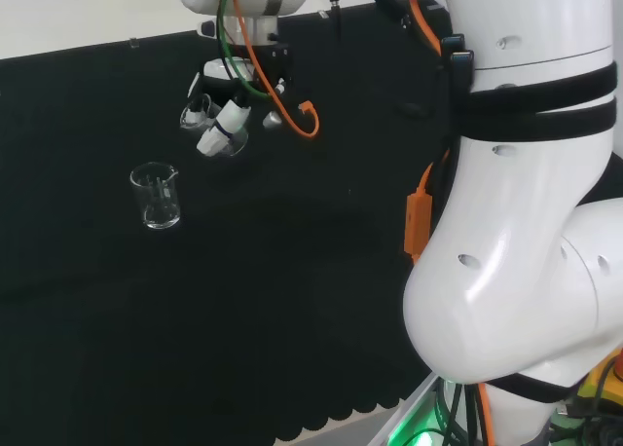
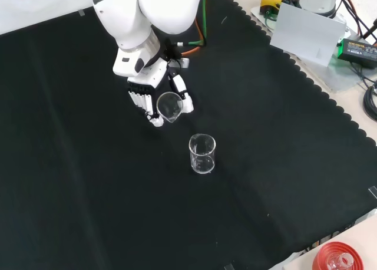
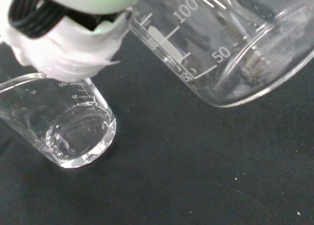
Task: Place the beaker back on the table.
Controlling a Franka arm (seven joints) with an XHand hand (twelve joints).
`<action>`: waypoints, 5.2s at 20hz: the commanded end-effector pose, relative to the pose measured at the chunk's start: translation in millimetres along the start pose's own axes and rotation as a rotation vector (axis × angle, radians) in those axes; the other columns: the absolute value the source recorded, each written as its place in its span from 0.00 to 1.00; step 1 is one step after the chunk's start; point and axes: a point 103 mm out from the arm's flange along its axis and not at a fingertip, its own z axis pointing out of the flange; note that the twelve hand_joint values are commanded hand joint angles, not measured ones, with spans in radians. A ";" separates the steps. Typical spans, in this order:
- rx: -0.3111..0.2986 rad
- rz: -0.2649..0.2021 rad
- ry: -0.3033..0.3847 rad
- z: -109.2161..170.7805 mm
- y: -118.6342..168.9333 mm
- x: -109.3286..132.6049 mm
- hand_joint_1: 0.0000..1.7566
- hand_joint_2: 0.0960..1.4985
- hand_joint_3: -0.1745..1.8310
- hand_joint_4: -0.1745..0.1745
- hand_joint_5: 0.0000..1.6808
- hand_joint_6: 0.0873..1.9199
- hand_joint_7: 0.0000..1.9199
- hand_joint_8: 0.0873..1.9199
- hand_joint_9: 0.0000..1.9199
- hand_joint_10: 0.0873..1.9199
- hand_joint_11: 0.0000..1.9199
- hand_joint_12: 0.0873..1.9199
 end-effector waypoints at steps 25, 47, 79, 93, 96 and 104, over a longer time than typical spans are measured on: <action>-0.114 -0.038 0.270 60.2 25.6 -9.9 0.65 0.45 0.36 0.76 0.75 0.31 0.91 0.01 0.80 0.00 0.66 0.39; -0.181 -0.016 0.341 80.2 27.4 -26.8 0.64 0.45 0.35 0.94 0.75 0.30 0.92 0.00 0.80 0.00 0.63 0.41; -0.186 0.021 0.331 102.0 21.1 -41.0 0.64 0.46 0.34 0.96 0.75 0.29 0.90 0.00 0.80 0.00 0.61 0.44; -0.151 0.006 0.335 100.0 14.7 -51.2 0.58 0.36 0.36 0.45 0.49 0.34 0.68 0.00 0.68 0.00 0.37 0.60; -0.139 0.003 0.331 99.6 13.1 -52.5 0.56 0.33 0.39 0.42 0.40 0.36 0.61 0.00 0.61 0.00 0.25 0.65; -0.128 -0.013 0.298 100.4 10.6 -49.5 0.51 0.32 0.36 0.35 0.25 0.30 0.43 0.00 0.44 0.00 0.01 0.70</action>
